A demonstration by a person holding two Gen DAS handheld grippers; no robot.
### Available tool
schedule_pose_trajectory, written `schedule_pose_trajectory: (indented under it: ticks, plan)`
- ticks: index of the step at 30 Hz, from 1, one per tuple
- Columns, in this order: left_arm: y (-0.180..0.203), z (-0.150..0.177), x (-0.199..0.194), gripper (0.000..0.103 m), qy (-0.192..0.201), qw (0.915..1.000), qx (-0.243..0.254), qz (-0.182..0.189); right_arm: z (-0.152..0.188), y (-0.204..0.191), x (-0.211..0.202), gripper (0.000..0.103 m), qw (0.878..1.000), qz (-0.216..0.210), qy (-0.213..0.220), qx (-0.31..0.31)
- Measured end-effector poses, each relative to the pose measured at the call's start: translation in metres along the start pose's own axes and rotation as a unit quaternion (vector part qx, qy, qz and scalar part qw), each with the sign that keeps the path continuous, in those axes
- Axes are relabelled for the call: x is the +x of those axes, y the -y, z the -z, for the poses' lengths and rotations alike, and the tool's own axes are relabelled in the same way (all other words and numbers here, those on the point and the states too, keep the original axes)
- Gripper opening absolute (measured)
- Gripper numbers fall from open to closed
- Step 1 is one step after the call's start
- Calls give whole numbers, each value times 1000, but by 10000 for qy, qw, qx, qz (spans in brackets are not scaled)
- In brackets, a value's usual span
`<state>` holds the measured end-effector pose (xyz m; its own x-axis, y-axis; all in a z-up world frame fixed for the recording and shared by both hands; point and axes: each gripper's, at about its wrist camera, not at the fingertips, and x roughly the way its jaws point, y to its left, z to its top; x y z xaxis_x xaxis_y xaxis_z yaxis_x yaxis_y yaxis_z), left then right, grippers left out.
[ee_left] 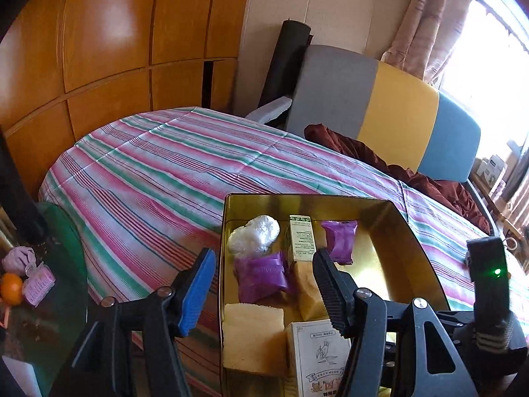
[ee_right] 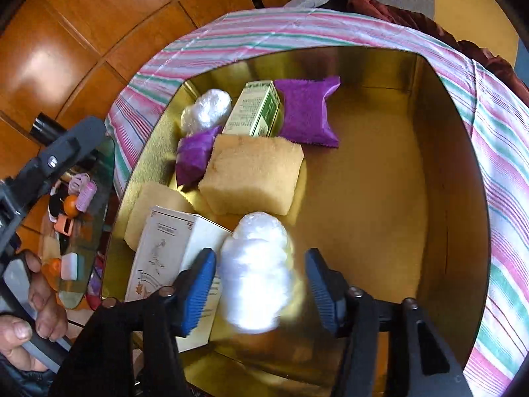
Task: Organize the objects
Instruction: 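Carry the clear plastic bag into the gold tray and open the right gripper, then move both grippers back over the pile of items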
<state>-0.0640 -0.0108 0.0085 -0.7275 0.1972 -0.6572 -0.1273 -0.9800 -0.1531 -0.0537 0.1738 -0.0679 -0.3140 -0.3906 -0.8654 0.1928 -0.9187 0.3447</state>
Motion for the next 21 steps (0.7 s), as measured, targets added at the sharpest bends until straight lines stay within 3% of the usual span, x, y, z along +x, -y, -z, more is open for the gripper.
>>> schedule_pose_trajectory:
  ticks: [14,21]
  plan:
    - [33,2,-9,67,25,9986,509,122,9,25,-67,64,9961,247,832,169]
    - [59,3,-14,67,36,9959,858,285,18,69,-114,66,9883,680,1267,505]
